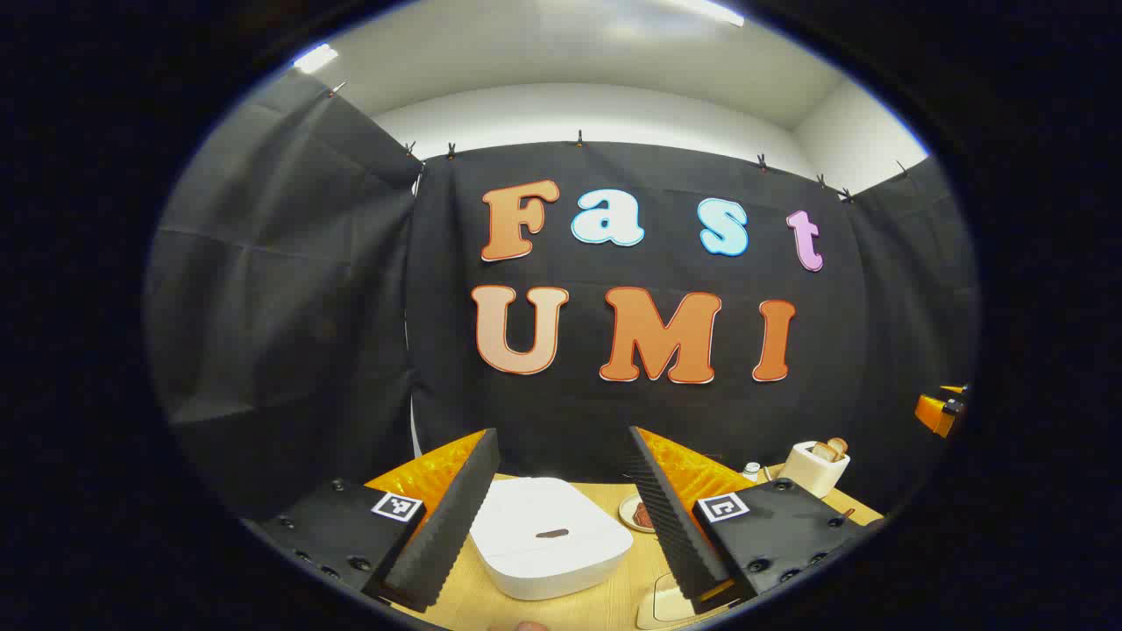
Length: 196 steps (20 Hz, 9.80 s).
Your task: Close the left gripper, press the button to open the rice cooker; take a wooden spoon from the chopstick holder with the right hand, scoop a spoonful of rice and pour it into the rice cooker, then put the wooden spoon back into the chopstick holder.
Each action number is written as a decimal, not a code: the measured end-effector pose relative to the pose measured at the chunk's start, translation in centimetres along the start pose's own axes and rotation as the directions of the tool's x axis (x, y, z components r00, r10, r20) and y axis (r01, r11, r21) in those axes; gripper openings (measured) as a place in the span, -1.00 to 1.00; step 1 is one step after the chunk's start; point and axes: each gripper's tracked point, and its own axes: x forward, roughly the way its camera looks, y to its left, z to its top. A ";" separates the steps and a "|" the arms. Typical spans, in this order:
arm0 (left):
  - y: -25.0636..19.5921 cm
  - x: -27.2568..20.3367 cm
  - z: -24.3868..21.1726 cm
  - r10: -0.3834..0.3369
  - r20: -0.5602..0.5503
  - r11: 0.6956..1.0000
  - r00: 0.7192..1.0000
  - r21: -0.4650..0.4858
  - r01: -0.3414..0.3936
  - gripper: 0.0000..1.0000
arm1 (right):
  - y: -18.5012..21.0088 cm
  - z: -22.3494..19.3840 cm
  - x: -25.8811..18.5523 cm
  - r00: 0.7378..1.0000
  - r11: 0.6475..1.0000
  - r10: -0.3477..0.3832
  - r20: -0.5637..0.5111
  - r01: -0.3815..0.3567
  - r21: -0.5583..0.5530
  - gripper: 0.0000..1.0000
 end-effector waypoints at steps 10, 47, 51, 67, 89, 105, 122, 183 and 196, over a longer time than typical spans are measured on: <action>1.1 -1.2 0.3 0.009 0.009 1.000 1.000 0.002 -0.009 1.00 | -0.9 1.2 -1.4 1.000 0.998 -0.018 0.010 0.018 -0.054 1.00; 1.1 6.2 -9.1 -0.091 -0.188 0.996 0.978 -0.004 0.092 -0.90 | -0.3 -2.0 -0.6 0.997 0.992 -0.024 -0.069 0.015 -0.124 0.92; 0.2 9.3 -12.9 -0.117 -0.263 0.993 0.958 -0.030 0.113 -0.89 | -0.7 -3.2 0.3 0.994 0.990 -0.045 -0.099 0.031 -0.139 0.92; 1.2 13.6 -27.7 -0.145 -0.559 0.989 0.817 -0.050 0.142 -0.90 | -2.9 -6.5 1.4 0.973 0.988 -0.115 -0.201 0.091 -0.127 0.93; 1.2 12.1 -8.5 -0.092 -0.248 0.996 0.964 -0.003 0.094 -0.92 | -4.3 -8.9 1.1 0.971 0.992 -0.125 -0.205 0.119 -0.042 0.93; 6.0 3.5 -1.7 0.073 -0.087 0.997 0.994 0.004 -0.073 -0.87 | -3.7 -18.4 4.5 0.964 0.998 -0.014 -0.264 0.028 0.050 0.93; 9.1 -0.5 -1.5 0.149 -0.072 0.989 0.986 0.023 -0.148 0.93 | -1.4 -30.7 5.4 0.848 0.862 0.157 -0.506 0.132 0.489 0.53; 14.7 -0.2 -3.5 0.177 -0.126 0.982 0.976 0.087 -0.167 1.00 | 20.3 -31.4 2.4 0.784 0.814 0.385 -0.488 -0.040 0.579 -0.96; 13.7 -0.2 -3.0 0.162 -0.109 0.985 0.981 0.074 -0.155 1.00 | 16.9 -31.2 2.3 0.767 0.546 0.403 -0.499 0.236 0.804 -0.96</action>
